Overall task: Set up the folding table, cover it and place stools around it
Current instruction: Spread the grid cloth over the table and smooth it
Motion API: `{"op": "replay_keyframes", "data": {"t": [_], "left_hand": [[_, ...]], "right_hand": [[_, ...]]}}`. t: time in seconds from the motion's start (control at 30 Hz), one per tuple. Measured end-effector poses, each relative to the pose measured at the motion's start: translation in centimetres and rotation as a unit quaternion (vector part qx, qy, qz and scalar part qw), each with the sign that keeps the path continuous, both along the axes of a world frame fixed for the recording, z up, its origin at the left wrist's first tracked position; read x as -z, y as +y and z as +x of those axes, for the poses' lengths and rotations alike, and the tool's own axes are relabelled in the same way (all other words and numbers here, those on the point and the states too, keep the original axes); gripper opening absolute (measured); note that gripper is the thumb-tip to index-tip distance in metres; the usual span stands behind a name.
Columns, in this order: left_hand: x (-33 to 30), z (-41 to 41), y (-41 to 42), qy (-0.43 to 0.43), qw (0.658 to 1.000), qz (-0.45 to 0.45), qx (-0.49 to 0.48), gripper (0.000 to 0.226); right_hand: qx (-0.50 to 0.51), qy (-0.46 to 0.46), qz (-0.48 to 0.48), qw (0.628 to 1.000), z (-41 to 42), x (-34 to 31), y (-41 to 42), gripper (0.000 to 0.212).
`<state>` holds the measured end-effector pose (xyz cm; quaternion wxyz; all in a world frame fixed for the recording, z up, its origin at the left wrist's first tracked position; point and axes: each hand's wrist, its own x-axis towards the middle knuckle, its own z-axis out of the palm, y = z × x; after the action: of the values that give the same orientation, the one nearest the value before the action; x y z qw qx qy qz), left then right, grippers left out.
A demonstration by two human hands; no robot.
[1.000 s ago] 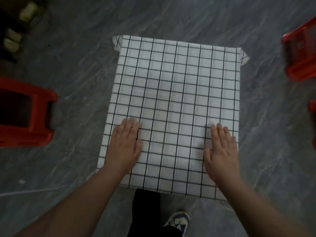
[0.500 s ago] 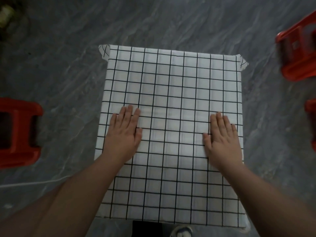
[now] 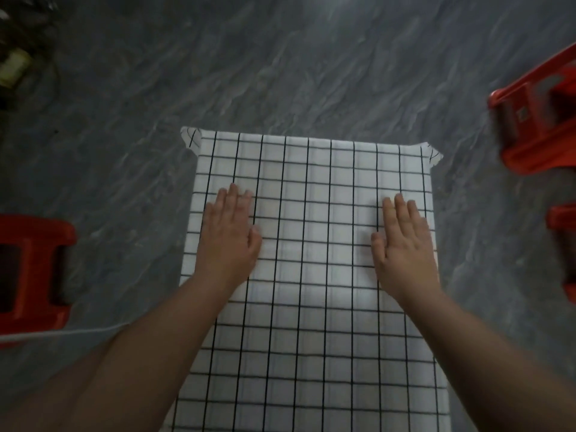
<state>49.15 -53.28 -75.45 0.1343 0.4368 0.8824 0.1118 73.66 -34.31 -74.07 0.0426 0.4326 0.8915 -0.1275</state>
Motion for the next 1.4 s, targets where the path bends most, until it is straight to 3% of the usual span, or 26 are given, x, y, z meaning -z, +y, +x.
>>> {"op": "replay_keyframes", "data": {"t": [0.23, 0.4, 0.7, 0.87, 1.13, 1.4], "left_hand": [[1.6, -5.3, 5.0, 0.045, 0.997, -0.044, 0.04, 0.065], [3.1, -6.6, 5.0, 0.042, 0.996, -0.07, 0.045, 0.069], [3.0, -6.8, 4.9, 0.034, 0.996, -0.074, 0.04, 0.069], [2.3, -7.0, 5.0, -0.005, 0.997, -0.062, 0.038, 0.067], [0.4, -5.7, 5.3, 0.011, 0.998, -0.06, 0.03, 0.066], [-3.4, -0.2, 1.0, -0.037, 0.999, -0.029, 0.007, 0.064]], "right_hand": [[-0.015, -0.035, -0.009, 0.999, -4.2, 2.3, 4.5, 0.066], [-0.011, -0.074, -0.014, 0.997, -4.7, 3.1, 5.8, 0.062], [-0.007, -0.064, -0.021, 0.998, -4.6, 3.1, 5.9, 0.062], [0.006, -0.047, -0.04, 0.998, -4.9, 2.3, 6.0, 0.065], [0.016, 0.009, -0.042, 0.999, -6.6, -0.7, 5.2, 0.064], [-0.018, 0.048, -0.058, 0.997, -2.4, -3.1, -1.7, 0.062]]}}
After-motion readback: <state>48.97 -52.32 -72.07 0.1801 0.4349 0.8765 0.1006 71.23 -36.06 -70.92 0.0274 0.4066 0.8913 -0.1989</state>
